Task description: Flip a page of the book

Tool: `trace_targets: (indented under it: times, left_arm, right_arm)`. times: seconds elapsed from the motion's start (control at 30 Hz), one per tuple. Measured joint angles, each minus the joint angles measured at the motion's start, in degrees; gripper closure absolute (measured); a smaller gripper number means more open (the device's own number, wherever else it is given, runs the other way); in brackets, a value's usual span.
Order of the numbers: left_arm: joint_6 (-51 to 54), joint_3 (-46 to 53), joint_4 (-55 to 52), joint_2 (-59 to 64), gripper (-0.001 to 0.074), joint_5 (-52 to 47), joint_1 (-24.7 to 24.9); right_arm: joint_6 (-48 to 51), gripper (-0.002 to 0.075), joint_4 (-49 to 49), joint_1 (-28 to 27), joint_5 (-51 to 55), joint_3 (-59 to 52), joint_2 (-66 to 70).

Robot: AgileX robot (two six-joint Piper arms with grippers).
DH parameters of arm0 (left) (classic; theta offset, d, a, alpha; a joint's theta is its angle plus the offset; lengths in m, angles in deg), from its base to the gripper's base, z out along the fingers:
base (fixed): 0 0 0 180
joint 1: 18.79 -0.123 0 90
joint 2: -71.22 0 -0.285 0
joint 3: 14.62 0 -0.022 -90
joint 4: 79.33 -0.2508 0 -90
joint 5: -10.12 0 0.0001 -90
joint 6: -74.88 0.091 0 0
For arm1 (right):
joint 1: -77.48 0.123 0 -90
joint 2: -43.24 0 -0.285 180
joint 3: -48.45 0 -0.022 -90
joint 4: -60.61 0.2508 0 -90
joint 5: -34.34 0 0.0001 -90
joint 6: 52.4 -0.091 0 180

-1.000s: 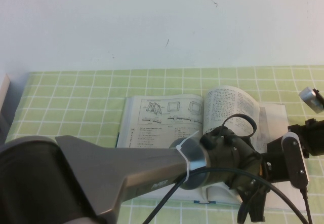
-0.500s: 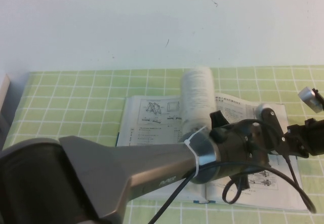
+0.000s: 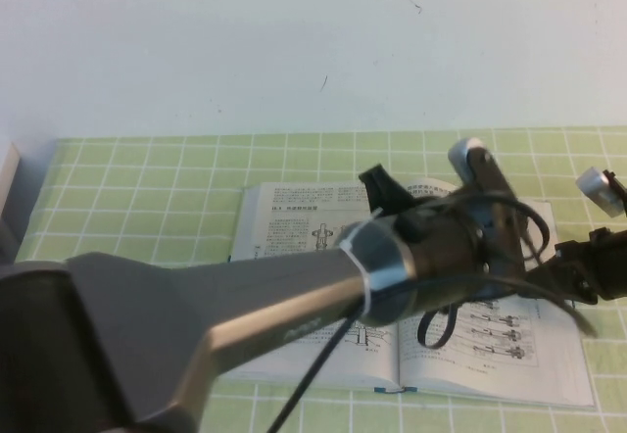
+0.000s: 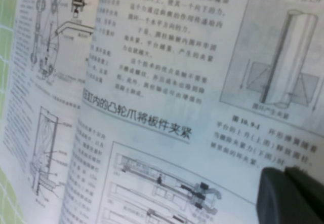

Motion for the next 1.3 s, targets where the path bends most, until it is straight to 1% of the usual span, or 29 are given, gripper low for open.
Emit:
trace_targets:
  times: [0.13, 0.2, 0.3, 0.4, 0.5, 0.6, 0.67, 0.77, 1.0, 1.13, 1.3]
  left_arm:
    - [-3.7, 0.0, 1.2, -5.5, 0.0738, 4.1, -1.6]
    - [-4.4, 0.3, 2.7, -9.2, 0.0738, 6.5, -3.0]
    - [-4.9, 3.2, 5.8, -15.6, 0.0738, 9.6, -6.0]
    - [-4.9, 8.9, 9.6, -22.7, 0.0738, 13.5, -9.7]
    - [-4.9, 16.6, 12.8, -30.4, 0.0738, 18.6, -13.4]
    - [-4.2, 25.4, 16.1, -38.9, 0.0738, 23.9, -16.1]
    - [-4.2, 30.8, 16.9, -43.9, 0.0738, 27.3, -16.7]
    - [-4.1, 39.5, 17.1, -52.0, 0.0738, 32.5, -17.0]
    - [-7.1, 57.6, 17.4, -68.8, 0.0738, 41.7, -17.0]
    - [-7.4, 65.1, 17.3, -78.3, 0.0738, 42.5, -17.0]
    - [-8.2, 70.2, 15.2, -86.4, 0.0738, 39.0, -17.0]
  right_arm:
    - [0.9, 0.0728, -0.8, 0.1, -2.2, -0.1, -2.9]
    - [2.2, 0.0728, -0.8, 0.1, -3.2, -0.3, -6.5]
    - [5.5, 0.0728, 1.9, 0.1, -4.7, -1.2, -14.2]
    - [10.1, 0.0728, 5.6, 0.1, -7.5, -3.3, -23.5]
    - [16.5, 0.0728, 9.6, 0.1, -12.2, -7.0, -33.2]
    - [24.1, 0.0728, 15.4, 0.1, -17.2, -12.1, -42.3]
    - [29.5, 0.0728, 19.9, 0.1, -20.6, -16.3, -49.0]
    - [33.2, 0.0728, 23.2, 0.1, -22.8, -21.2, -56.2]
    - [34.9, 0.0728, 24.3, 0.1, -23.6, -27.9, -67.7]
    - [38.7, 0.0728, 24.2, 0.1, -22.5, -29.4, -73.2]
    - [41.3, 0.0728, 24.1, 0.1, -20.0, -29.5, -78.1]
